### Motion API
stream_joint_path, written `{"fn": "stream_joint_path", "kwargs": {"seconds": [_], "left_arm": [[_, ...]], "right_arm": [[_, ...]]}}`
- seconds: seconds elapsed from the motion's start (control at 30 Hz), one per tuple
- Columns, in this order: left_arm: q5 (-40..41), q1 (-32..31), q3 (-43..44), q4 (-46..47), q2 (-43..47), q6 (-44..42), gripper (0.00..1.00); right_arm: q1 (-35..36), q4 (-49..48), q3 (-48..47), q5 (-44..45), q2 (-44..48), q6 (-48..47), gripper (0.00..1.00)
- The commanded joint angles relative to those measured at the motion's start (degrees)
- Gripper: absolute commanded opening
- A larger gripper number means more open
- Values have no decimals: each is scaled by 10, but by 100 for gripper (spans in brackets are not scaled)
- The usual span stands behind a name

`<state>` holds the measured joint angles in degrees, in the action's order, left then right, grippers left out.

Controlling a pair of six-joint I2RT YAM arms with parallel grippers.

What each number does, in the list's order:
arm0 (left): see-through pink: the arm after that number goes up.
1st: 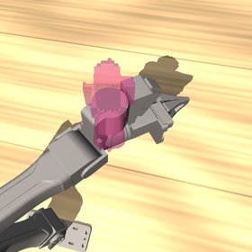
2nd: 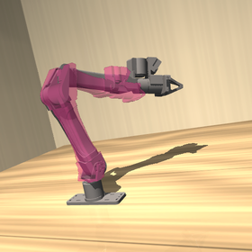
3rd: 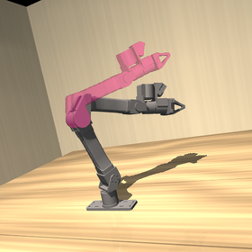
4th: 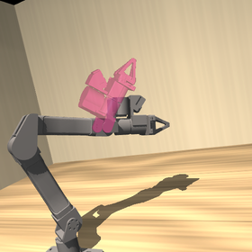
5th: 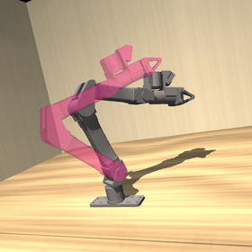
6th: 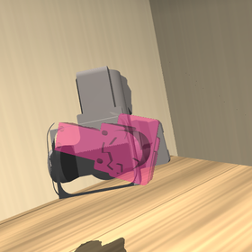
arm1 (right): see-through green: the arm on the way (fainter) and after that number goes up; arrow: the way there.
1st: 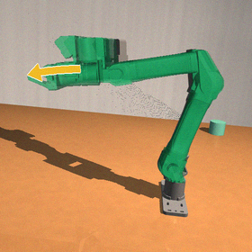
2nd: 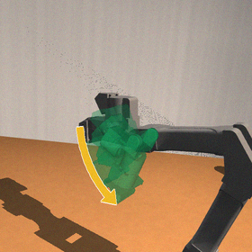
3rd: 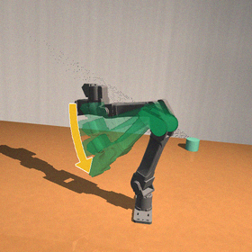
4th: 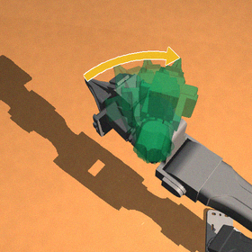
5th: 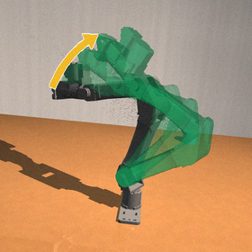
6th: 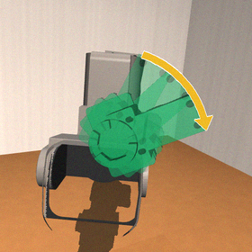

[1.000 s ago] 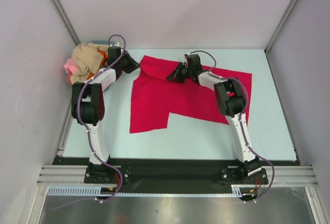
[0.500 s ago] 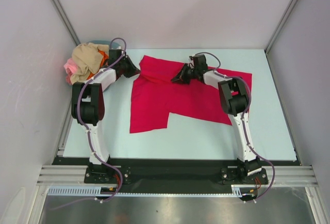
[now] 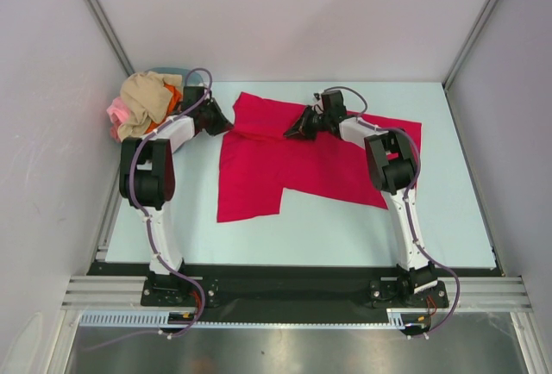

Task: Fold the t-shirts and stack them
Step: Fold the tshirt

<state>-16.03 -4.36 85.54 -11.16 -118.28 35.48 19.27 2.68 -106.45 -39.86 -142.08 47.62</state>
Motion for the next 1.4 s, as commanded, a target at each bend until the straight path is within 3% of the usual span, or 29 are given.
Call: {"fn": "stream_joint_path", "kwargs": {"seconds": [0.0,1.2,1.37], "left_arm": [[17,5,-11,-2,24,-16,0],[17,-5,-89,24,62,4,0],[25,-5,-85,20,56,-2,2]], "right_arm": [[-5,-20,-1,-22,40,11,0],[-21,-29,-6,-64,29,18,0],[-23,21,-15,-55,33,-6,0]]}}
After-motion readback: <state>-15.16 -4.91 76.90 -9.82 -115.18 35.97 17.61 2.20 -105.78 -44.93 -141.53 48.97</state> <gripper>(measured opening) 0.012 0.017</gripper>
